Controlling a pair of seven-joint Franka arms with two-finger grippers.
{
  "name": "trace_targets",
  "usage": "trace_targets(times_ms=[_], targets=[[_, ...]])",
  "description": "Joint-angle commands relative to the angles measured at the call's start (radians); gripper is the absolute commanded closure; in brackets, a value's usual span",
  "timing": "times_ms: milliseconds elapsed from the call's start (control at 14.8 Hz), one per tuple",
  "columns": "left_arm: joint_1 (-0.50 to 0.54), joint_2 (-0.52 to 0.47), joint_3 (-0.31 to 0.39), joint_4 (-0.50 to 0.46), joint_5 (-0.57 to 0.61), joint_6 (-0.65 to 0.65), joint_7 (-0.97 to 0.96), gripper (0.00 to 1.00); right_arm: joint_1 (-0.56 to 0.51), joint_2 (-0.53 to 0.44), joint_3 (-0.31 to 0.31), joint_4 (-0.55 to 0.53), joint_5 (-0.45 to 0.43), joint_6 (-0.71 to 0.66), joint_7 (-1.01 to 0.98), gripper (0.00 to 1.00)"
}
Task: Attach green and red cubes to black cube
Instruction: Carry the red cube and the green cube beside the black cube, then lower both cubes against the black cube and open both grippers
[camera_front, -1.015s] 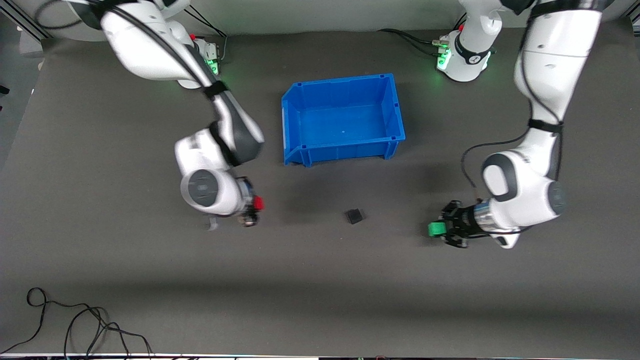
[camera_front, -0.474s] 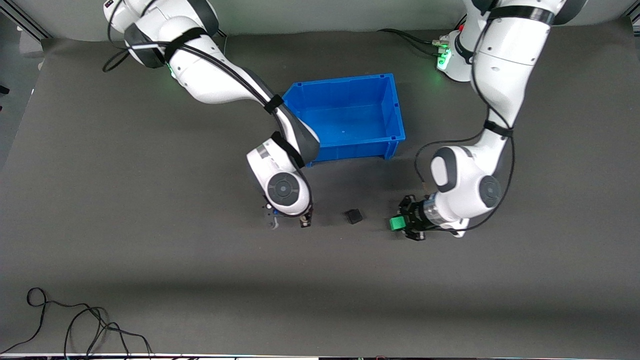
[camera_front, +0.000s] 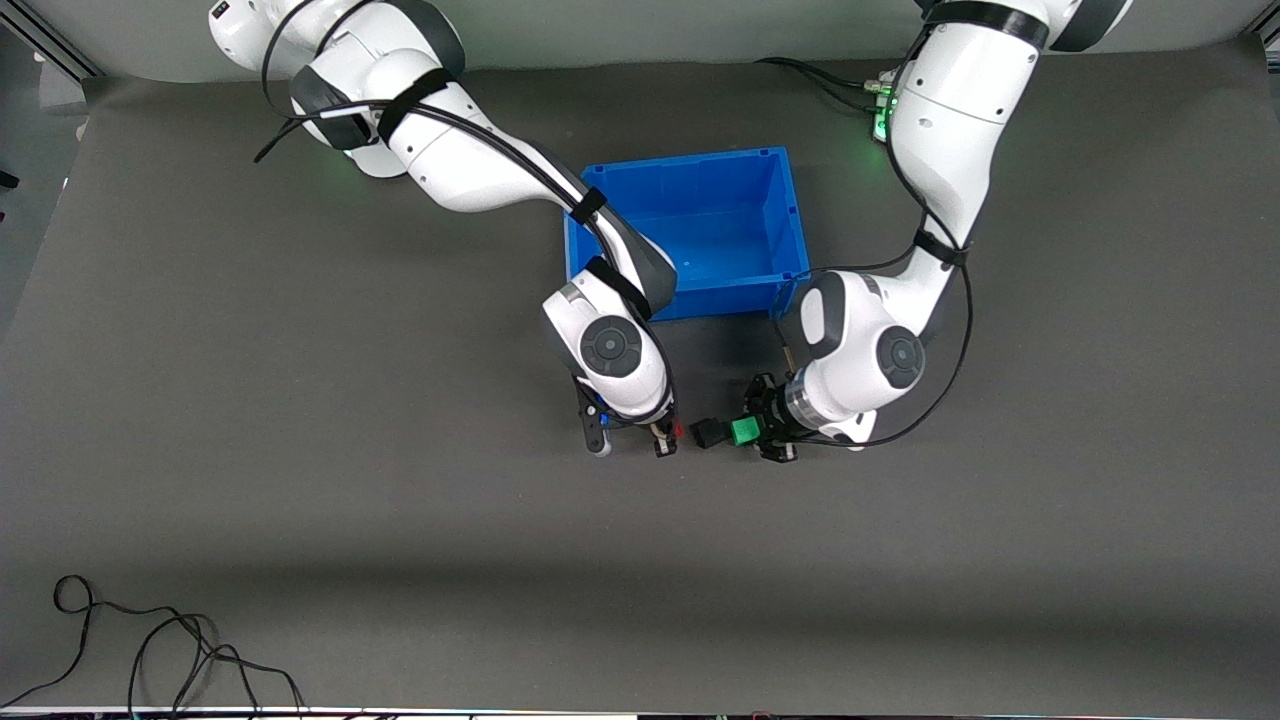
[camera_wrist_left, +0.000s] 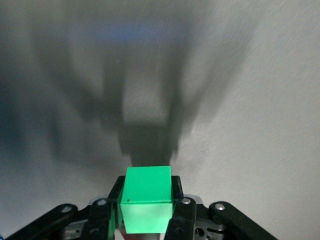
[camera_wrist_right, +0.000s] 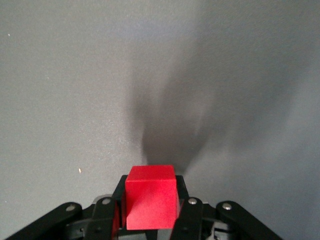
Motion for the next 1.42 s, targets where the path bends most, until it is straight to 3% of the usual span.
trace_targets(times_ms=[0,474,541,609,677,812,880,947,1015,1083,1218,1353], targets=[[-0.046,0.031,0.019,0.02,-0.004,0.038,-0.014,0.71,0.019,0.05,-0.014,0.058,-0.04,0.009,0.024,0.8],[-0.071,0.041,0.019,0.045,0.025,0.037,0.004,0.73,0.019,0.064,-0.014,0.055,-0.043,0.065,0.034,0.79],[-0.082,0.042,0.018,0.053,0.025,0.035,0.004,0.73,0.019,0.064,-0.014,0.055,-0.041,0.065,0.037,0.67],[-0.088,0.044,0.018,0.056,0.025,0.037,0.004,0.73,0.019,0.064,-0.014,0.055,-0.043,0.064,0.039,0.23],[-0.089,0.045,0.019,0.057,0.025,0.038,0.004,0.73,0.019,0.064,-0.016,0.052,-0.045,0.064,0.037,0.01],[-0.089,0.048,0.019,0.06,0.025,0.037,0.004,0.72,0.019,0.059,-0.016,0.049,-0.045,0.059,0.033,0.0],[-0.089,0.048,0.019,0.062,0.025,0.037,0.004,0.54,0.017,0.045,-0.016,0.049,-0.046,0.043,0.025,0.0],[-0.089,0.048,0.019,0.062,0.028,0.034,0.009,0.21,0.007,0.022,-0.016,0.044,-0.046,-0.008,0.001,0.0],[-0.089,0.048,0.019,0.062,0.03,0.03,0.021,0.07,0.002,-0.013,-0.017,0.022,-0.043,-0.066,-0.054,0.0],[-0.086,0.047,0.021,0.062,0.03,0.026,0.026,0.0,0.0,-0.071,-0.023,-0.023,-0.043,-0.097,-0.093,0.0],[-0.068,0.039,0.028,0.06,0.03,0.011,0.09,0.0,-0.03,-0.186,-0.063,-0.121,-0.041,-0.102,-0.128,0.0],[-0.016,0.015,0.03,0.056,0.03,-0.055,0.174,0.0,-0.055,-0.266,-0.065,-0.161,-0.041,-0.16,-0.128,0.0]])
